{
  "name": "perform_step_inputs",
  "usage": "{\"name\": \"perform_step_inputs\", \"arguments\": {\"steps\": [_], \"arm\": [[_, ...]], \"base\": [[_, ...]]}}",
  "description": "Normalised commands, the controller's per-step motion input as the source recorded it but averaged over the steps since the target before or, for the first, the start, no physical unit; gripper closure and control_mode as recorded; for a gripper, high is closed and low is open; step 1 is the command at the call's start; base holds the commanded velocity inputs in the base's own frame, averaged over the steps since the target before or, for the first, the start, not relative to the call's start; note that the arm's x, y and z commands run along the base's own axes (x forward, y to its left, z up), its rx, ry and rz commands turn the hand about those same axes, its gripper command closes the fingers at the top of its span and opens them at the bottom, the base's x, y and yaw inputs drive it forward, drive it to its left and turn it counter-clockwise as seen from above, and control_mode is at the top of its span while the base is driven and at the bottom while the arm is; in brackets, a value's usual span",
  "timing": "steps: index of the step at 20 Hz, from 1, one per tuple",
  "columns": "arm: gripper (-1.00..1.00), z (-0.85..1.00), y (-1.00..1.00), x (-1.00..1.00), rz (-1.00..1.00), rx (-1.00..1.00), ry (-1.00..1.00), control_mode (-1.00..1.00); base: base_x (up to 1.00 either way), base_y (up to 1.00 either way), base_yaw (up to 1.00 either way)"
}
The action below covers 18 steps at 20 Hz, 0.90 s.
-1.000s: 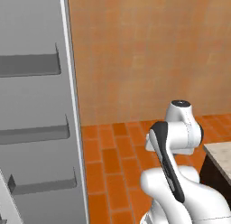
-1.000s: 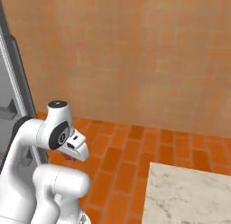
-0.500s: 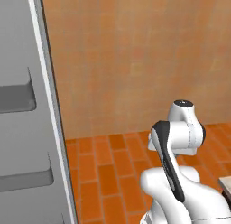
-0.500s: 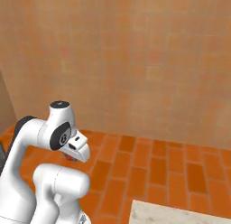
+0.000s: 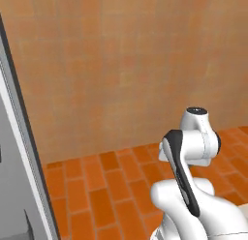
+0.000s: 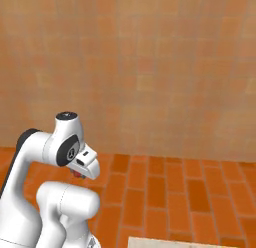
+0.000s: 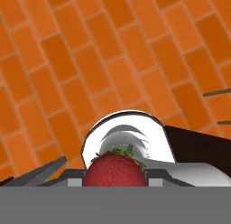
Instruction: Take the strawberry from the fridge and place it on top of the pancake, located on the dining counter.
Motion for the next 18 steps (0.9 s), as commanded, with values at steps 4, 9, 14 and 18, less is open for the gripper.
{"name": "perform_step_inputs", "arguments": {"steps": [4, 9, 14, 18], "arm": [[1.00, 0.00, 0.00, 0.00, 0.00, 0.00, 0.00, 1.00], [1.00, 0.00, 0.00, 0.00, 0.00, 0.00, 0.00, 1.00], [1.00, 0.00, 0.00, 0.00, 0.00, 0.00, 0.00, 1.00], [1.00, 0.00, 0.00, 0.00, 0.00, 0.00, 0.00, 1.00]], "base": [[1.00, 0.26, -0.07], [0.98, 0.28, 0.04], [1.00, -0.43, -0.03], [0.94, -0.74, -0.41]]}}
